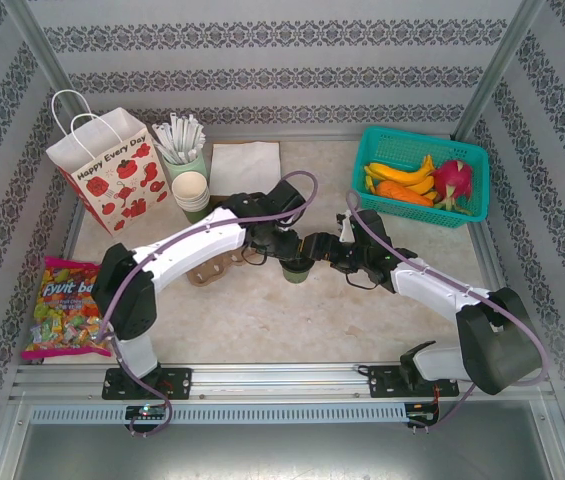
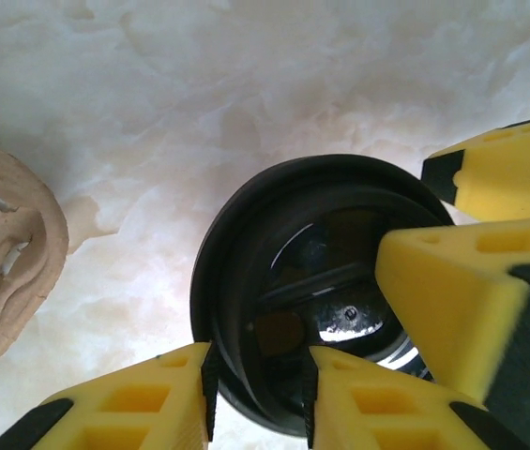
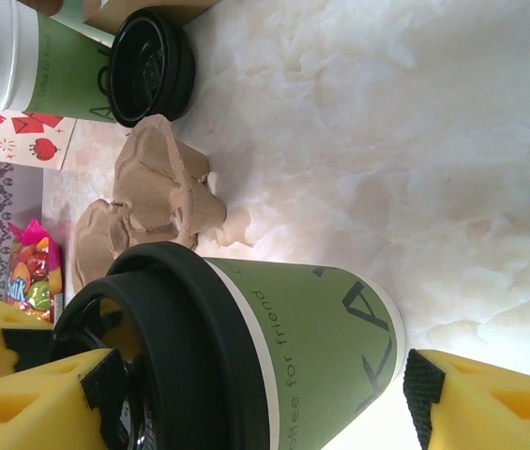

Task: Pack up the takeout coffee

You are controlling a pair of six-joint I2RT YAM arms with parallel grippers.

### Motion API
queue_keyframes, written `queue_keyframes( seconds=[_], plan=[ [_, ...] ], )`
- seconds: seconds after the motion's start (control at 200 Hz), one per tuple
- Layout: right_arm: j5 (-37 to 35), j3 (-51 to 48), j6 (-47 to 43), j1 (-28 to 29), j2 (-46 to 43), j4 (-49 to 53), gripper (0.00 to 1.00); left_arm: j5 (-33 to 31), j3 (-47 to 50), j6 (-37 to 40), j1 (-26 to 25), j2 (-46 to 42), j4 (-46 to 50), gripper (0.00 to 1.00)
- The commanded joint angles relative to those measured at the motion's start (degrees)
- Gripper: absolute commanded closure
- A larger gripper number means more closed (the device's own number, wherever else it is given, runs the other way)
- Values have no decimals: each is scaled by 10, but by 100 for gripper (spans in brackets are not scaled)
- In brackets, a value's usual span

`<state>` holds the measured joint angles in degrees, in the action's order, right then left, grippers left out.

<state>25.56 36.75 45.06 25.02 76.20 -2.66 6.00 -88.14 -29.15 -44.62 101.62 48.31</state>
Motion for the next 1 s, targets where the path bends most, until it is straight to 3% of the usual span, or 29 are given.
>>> queue_keyframes(
  seconds=[0.0,0.19,0.35,0.704,0.994],
  plan=[
    [-10,5,-13,8,-4,45,20,-2,33,-20,1,-53,-46,62],
    [-8,13,-27,8,-29,55,14,-13,104,-91,39,-100,-87,53],
    [-38,26,-73,11,-66,106,2,65,168,-143,91,-114,-138,47],
    [-121,128,-145,65,-31,245,2,174,212,-176,117,-97,-225,42],
    [-156,177,-162,101,27,266,2,179,233,-188,121,-92,-233,44]
  ],
)
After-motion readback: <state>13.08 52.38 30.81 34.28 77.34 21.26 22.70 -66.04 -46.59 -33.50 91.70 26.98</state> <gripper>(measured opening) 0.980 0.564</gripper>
